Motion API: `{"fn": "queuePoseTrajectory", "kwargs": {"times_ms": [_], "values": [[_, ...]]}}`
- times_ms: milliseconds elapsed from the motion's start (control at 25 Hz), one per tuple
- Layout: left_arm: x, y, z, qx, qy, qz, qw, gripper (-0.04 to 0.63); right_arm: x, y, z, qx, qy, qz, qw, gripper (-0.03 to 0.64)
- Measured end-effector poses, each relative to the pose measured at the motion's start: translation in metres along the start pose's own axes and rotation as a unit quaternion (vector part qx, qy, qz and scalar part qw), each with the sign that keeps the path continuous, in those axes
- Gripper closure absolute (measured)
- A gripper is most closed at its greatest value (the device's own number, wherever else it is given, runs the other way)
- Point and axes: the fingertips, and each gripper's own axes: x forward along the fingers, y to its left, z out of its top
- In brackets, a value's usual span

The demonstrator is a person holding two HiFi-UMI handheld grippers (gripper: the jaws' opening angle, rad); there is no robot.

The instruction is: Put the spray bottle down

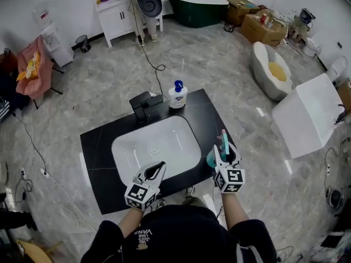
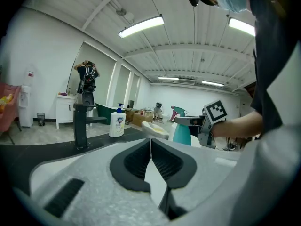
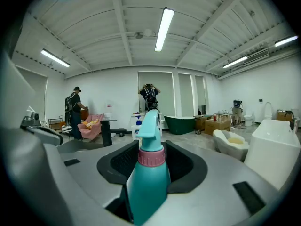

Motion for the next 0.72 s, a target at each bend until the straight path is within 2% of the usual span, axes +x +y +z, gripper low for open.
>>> {"fn": "queuePoseTrajectory", "kwargs": {"times_ms": [360, 720], "values": [[0.004, 0.016, -0.011, -0.020, 0.007, 0.072, 0.9972, 0.575, 0.071, -0.009, 0.002, -0.029, -0.002, 0.055, 0.998, 0.434], [0.005, 0.022, -0.023, -0.043, 0.014, 0.137, 0.9895, 0.575, 0.127, -0.012, 0.008, -0.042, -0.009, 0.096, 0.994, 0.434]]}}
